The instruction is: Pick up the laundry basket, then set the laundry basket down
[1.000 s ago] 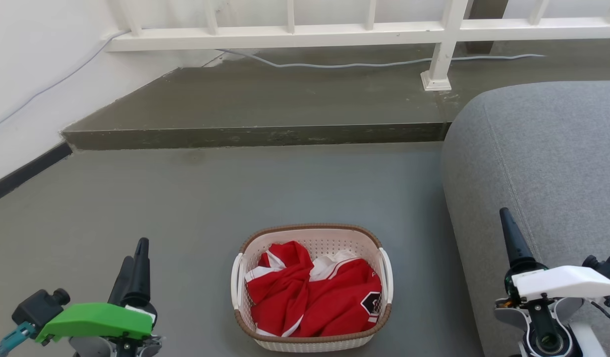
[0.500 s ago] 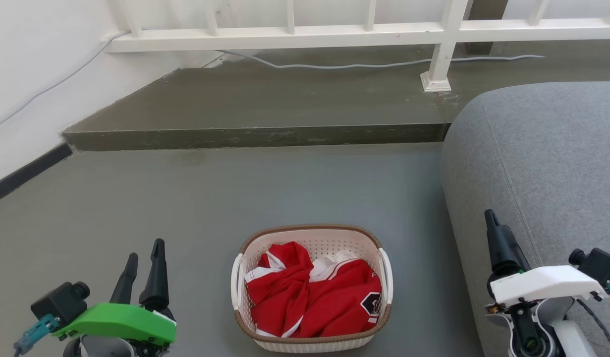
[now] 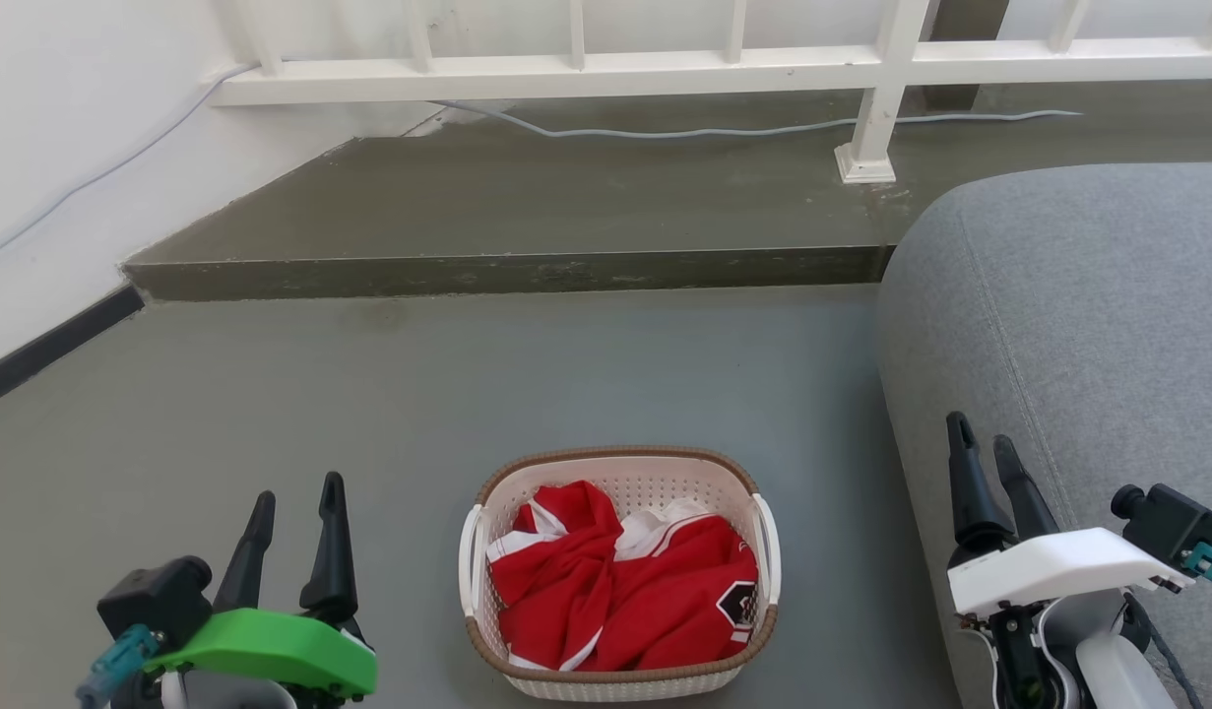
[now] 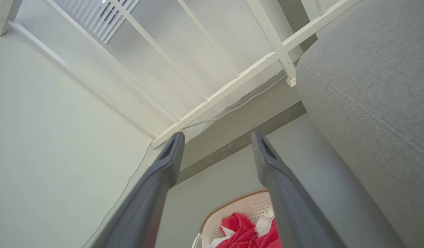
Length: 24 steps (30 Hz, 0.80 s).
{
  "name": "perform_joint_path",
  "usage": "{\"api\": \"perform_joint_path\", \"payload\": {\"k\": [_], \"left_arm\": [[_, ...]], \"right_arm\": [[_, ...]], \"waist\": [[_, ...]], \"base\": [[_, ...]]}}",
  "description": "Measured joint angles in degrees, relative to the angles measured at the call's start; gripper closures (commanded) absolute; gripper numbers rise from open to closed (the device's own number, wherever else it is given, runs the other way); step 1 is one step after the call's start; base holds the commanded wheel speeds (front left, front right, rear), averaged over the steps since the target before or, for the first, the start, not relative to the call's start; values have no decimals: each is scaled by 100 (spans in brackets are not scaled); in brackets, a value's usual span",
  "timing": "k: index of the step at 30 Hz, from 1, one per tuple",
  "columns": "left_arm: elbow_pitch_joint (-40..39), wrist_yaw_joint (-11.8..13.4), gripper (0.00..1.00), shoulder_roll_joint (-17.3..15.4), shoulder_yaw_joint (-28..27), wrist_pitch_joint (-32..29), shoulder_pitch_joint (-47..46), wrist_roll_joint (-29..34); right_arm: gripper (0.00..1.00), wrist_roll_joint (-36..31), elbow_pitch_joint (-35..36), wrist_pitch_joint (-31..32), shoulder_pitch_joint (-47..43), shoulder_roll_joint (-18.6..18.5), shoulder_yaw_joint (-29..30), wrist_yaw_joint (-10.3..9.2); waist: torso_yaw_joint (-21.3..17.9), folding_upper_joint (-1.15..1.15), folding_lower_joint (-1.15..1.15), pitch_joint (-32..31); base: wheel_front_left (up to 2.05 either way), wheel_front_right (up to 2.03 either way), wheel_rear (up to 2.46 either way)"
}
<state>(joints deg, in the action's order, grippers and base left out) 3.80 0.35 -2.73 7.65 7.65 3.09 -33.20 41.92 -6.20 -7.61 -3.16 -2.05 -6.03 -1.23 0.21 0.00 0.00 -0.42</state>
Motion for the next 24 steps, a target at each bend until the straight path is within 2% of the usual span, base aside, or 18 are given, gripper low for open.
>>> {"api": "perform_joint_path", "payload": {"k": [3,24], "left_arm": [[-74,64,0,0,31,55,49,279],[-447,374,0,-2,336,435,195,2094]], "right_arm": [[0,-211,65,-54,-24,0,-42,-89],[0,-1874,452,-427,-208,-5,-356,-380]], "waist": [[1,0,0,0],[8,0,0,42]], "base": [[0,0,0],[0,0,0]]}}
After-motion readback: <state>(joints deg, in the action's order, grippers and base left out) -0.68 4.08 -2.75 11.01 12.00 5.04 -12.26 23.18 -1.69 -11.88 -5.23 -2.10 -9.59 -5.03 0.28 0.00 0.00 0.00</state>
